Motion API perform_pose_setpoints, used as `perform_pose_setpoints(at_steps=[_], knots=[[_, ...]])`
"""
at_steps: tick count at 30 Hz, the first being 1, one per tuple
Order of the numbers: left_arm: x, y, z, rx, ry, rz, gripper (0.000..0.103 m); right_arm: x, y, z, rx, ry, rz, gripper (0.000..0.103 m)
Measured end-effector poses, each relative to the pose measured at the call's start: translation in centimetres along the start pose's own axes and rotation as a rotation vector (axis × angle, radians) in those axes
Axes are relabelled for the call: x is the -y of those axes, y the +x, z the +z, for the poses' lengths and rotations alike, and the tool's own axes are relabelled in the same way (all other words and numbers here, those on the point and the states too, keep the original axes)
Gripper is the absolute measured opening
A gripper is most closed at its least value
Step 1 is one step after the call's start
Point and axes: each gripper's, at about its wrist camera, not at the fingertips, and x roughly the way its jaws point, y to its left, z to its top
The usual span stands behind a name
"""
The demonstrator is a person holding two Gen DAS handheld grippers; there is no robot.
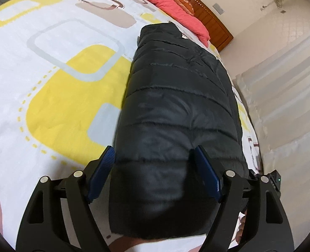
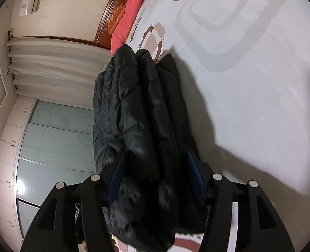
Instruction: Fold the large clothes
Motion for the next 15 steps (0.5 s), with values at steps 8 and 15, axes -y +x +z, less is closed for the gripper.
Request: perform_pose_setpoints(at_steps=[8,15], knots=[[0.4,-1.9,-2.6,0.028,0.066,0.069,0.079,0.1,-2.2,-3.0,0.012,-0.028,-0.033,0.057],[0.7,-3.5,-4.2,0.041,0.112,0.137,0.079,-0.1,-4.1,-5.6,0.057,-0.045,-0.072,0.057]])
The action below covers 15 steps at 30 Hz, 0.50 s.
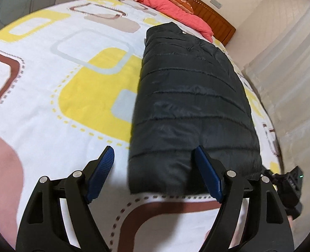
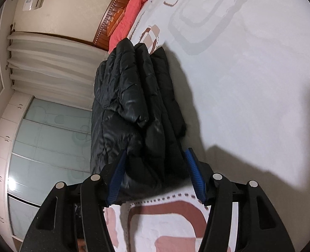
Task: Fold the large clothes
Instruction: 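Open both tools and pull them back from the folded jacket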
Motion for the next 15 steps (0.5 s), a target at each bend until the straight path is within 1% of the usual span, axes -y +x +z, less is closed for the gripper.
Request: perform_pose_setpoints(at_steps=[2,4,5,7,10,11,12,13,15], knots=[[0.2,-0.8,-0.6,0.010,0.024,0.018,0.079,-0.7,-0.6,-0.6,0.023,-0.024,-0.033,0.057],[0.6,-1.7,-1.3,0.025,0.054,0.051,0.080,-1.8,-1.4,-1.5,0.055,-0.077,-0.093,0.057],[0.8,-2.2,-1.7,0.039,0.069,0.065,0.084,-2.5,-1.8,-2.0,0.073,-0.107,-0.132,0.057],[1.2,-3.1,-2.3,0.070,0.096,0.093,0.089,-3.6,-2.3,-3.1,0.103,-0.165,-0.210,0.057],[2.0,-4.7,-3.2,0.115,0.130,0.120,0.091,-5.5,-2.8,-5.0,0.142,-0.269,-0.324,0.057],[2.2,-5.0,-3.3,0.121,0.137,0.125,0.091,-6.0,-2.8,-5.5,0.151,-0.297,-0.351,0.058],[2.6,-5.6,-3.6,0.129,0.147,0.132,0.091,-6.6,-2.8,-6.1,0.160,-0.324,-0.375,0.065],[2.9,-6.1,-3.9,0.140,0.158,0.136,0.091,-7.3,-2.8,-6.8,0.173,-0.358,-0.401,0.067],[3.4,-7.0,-4.3,0.163,0.180,0.148,0.091,-8.5,-2.8,-7.9,0.197,-0.418,-0.439,0.067]])
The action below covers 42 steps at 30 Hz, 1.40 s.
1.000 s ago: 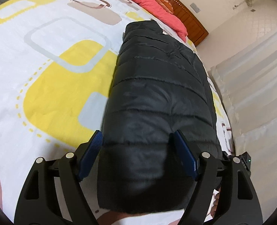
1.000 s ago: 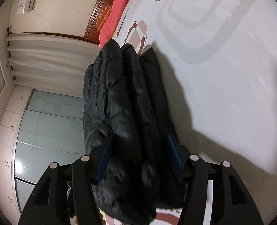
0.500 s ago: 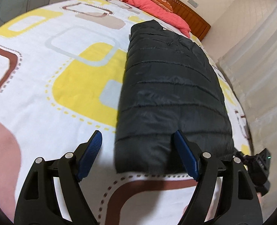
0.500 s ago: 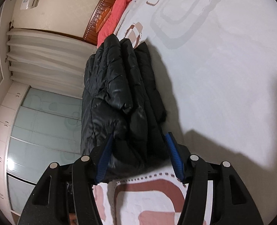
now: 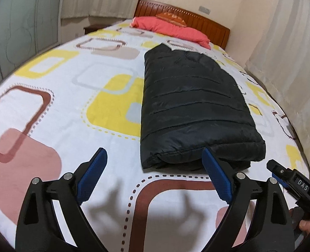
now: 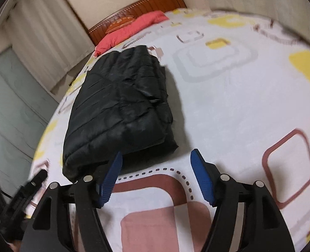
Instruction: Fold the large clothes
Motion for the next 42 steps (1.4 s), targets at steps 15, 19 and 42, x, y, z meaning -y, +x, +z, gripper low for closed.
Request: perform_pose_setpoints(at_steps=[15,19,42], knots=[[0.8,-5.6,-0.8,0.115,0.046,0.070,0.092,-5.5,-5.8,-2.1,0.166,-0.196,-0.105,0.067],[1.2,-6.5,-0.7,0.141,0.055,0.071,0.092,-6.3,-6.6,-2.5,0.193,-0.229,-0.125,0.067],[2.9,-7.5,-0.5,0.159,0.106,0.082,0.092,-7.3,-8.1,-2.5,0.231,-0.250,-0.140,0.067]])
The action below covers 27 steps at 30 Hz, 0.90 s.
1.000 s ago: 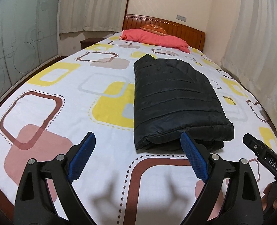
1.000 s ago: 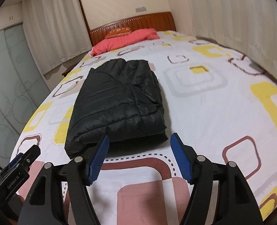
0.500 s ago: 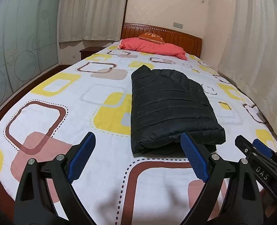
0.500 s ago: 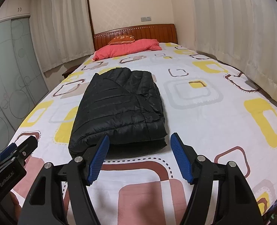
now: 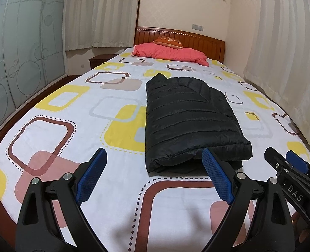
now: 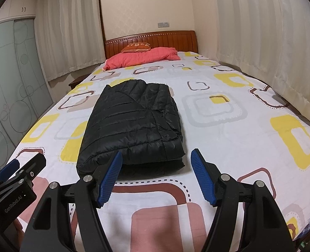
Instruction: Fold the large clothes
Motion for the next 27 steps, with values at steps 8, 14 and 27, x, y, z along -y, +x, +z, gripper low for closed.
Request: perform_pose_setpoints(at_steps=[8,14,27], knots=[[-0.25,0.41,-0.05,-0.022,-0.013,-0.005,0.092,-0.07,0.04,0.03,0.000,-0.001,0.002,0.067],[-0.32,0.44,-0.09,-0.024,-0.015,-0.006,0.092,-0.26,0.04,0.10,0.000,-0.005,0.008,0.067],[0.02,0.32,-0.25,-0.027,-0.007,0.006,0.092,-0.25,0.07,0.03,0.000,-0.005,0.006,0.067]])
